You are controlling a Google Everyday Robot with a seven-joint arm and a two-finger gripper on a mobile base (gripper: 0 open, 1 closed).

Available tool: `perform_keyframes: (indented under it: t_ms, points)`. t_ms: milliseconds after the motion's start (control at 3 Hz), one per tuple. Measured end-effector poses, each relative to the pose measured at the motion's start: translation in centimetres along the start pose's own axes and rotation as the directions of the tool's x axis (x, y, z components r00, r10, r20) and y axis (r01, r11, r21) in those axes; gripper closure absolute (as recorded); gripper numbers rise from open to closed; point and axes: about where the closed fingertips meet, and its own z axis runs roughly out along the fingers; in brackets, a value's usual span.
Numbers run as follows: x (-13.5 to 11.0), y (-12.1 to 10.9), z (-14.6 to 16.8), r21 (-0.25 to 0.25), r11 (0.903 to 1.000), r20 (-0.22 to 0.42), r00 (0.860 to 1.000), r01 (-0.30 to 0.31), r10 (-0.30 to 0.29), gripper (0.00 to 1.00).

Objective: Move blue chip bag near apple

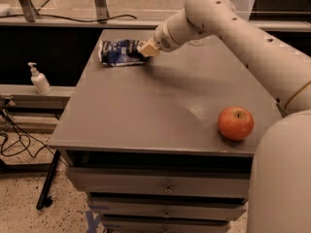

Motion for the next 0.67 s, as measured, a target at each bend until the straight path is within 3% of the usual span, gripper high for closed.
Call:
perform_keyframes:
  t_ms: [333, 667]
  points:
    - [0.5, 0.7, -1.3, 0.013, 0.9999, -0.012, 1.0, -0.003, 0.003, 1.0]
    - [0.9, 1.0, -2.7, 0.027, 0.9996, -0.023, 1.0, 0.003, -0.003, 1.0]
